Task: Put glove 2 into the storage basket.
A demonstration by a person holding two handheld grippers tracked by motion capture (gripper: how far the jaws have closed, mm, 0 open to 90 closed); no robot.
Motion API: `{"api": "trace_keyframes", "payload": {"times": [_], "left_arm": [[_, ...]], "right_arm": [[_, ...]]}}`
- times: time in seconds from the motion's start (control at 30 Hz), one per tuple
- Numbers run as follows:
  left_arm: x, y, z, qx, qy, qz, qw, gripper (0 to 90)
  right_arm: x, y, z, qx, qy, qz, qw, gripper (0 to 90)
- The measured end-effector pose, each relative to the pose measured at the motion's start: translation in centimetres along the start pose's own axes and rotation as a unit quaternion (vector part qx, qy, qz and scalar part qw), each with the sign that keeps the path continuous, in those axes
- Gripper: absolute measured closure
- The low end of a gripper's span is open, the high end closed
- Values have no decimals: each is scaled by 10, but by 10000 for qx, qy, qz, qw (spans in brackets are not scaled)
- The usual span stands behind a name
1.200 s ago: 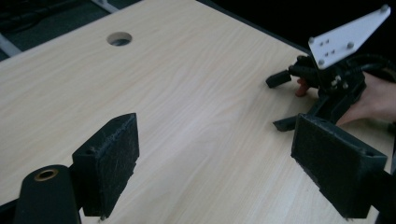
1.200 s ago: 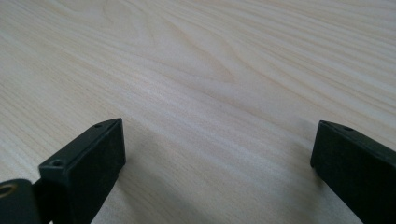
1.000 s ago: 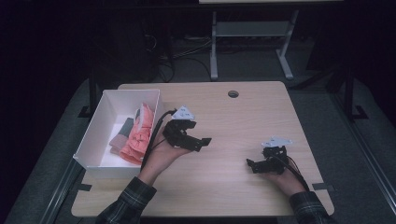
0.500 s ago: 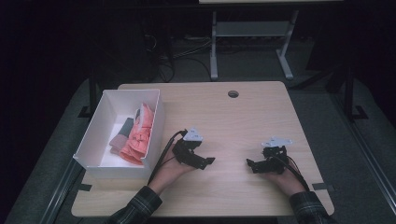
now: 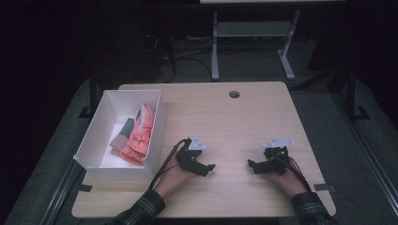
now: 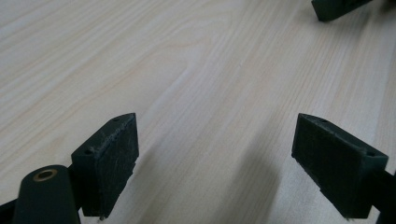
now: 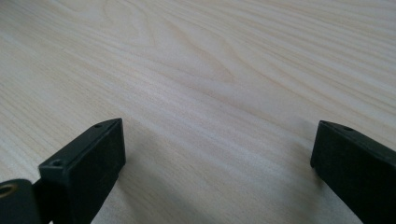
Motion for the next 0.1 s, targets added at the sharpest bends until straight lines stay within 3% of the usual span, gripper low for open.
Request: {"api": "trace_keyframes", "payload": {"times": [0.1], "left_arm": [[-2, -4, -1, 2, -49, 66, 10000, 141]], "right_arm": [[0, 0, 0, 3, 0, 2, 10000, 27]]}}
Point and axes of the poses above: each handheld gripper's, and its own axes: x roughly backward along the jaws, y roughly out of its top, z roughly to its left, the point moved 8 cm from there along -x, roughly forward along the jaws, and after that the axes turned 4 degrees about -x, right-handed, at the moved point
